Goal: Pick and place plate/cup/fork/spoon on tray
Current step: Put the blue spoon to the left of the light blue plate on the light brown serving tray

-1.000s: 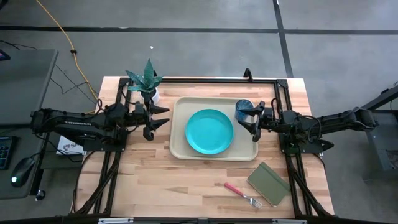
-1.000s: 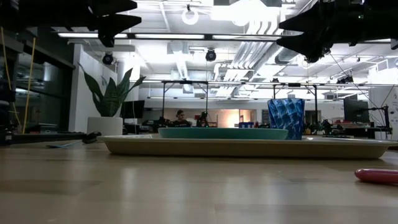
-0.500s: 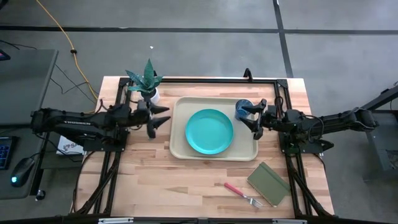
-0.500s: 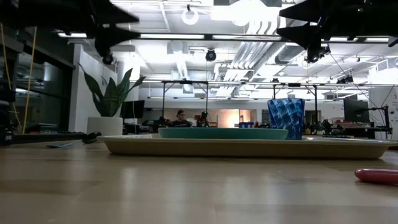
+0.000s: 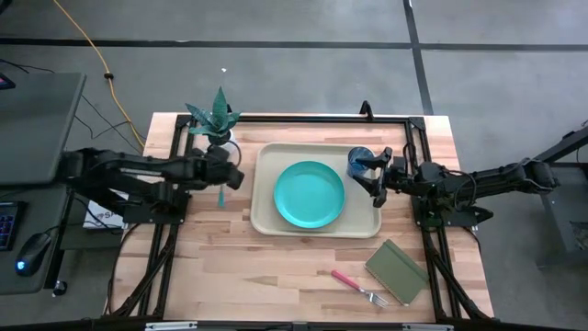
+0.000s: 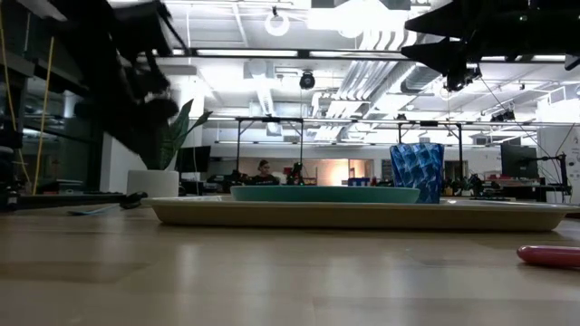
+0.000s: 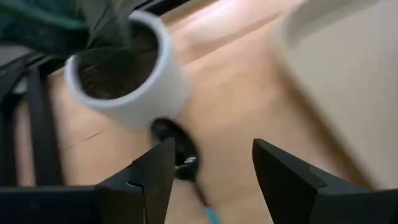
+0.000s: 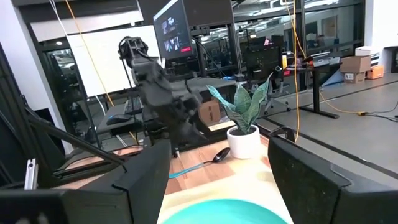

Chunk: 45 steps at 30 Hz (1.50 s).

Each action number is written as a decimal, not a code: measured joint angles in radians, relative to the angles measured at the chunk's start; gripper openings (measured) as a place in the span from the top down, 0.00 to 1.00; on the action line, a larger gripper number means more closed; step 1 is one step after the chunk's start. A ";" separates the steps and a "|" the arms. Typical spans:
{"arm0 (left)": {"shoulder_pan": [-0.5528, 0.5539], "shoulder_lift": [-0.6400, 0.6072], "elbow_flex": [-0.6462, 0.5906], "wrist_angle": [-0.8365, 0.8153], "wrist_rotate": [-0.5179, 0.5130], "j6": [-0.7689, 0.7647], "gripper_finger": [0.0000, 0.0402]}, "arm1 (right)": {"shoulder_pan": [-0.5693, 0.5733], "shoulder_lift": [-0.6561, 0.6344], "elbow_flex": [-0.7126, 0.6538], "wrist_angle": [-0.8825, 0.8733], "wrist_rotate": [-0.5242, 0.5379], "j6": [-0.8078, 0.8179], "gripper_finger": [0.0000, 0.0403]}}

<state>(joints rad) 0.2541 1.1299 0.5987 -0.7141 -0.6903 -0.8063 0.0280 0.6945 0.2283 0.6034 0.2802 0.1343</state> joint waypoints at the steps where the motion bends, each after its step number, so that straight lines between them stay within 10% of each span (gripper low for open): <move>1: 0.021 0.030 0.000 0.001 -0.002 -0.002 0.51 | 0.000 0.000 0.000 0.000 0.000 0.002 0.35; 12: 0.113 0.228 -0.035 0.009 0.031 -0.166 0.51 | 0.000 0.000 0.000 -0.032 -0.001 0.023 0.35; 32: -0.016 0.228 -0.211 0.243 0.053 -0.424 0.52 | 0.000 0.000 0.000 -0.038 -0.002 0.023 0.35; 45: -0.040 0.231 -0.212 0.278 0.076 -0.436 0.89 | 0.000 0.000 0.000 -0.038 -0.002 0.023 0.35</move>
<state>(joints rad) 0.2137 1.3605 0.3862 -0.4361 -0.6147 -1.2422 0.0278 0.6941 0.2279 0.5652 0.2779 0.1572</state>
